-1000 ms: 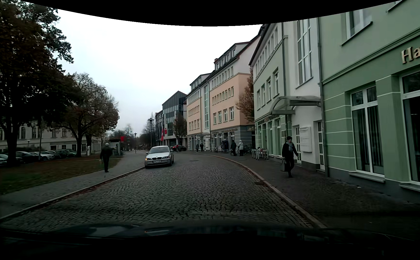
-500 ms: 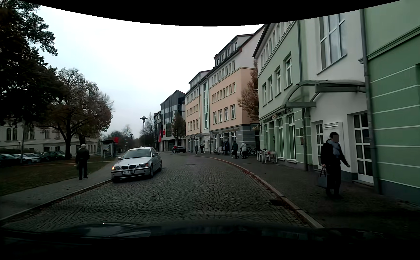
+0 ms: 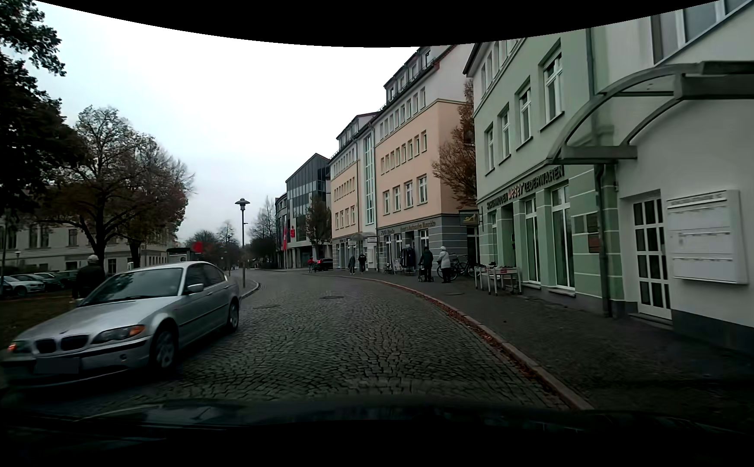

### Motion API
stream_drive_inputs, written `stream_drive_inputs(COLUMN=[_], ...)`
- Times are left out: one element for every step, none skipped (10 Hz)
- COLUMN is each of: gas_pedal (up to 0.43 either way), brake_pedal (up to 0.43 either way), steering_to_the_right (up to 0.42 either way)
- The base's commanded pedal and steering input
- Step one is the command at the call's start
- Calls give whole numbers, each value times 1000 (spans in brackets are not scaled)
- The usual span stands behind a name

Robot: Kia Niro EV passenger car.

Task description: Follow the waypoints while adhering to traffic rules and regulations

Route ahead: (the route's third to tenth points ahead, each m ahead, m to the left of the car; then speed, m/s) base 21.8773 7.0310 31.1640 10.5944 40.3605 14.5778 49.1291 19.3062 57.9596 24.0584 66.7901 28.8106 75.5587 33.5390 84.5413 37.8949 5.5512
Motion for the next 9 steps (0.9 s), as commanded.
stream_drive_inputs(gas_pedal=[118, 118, 118, 118, 118, 118, 118, 118, 118], brake_pedal=[0, 0, 0, 0, 0, 0, 0, 0, 0], steering_to_the_right=[-22, -22, -22, -28, -35, -36, -36, -39, -42])
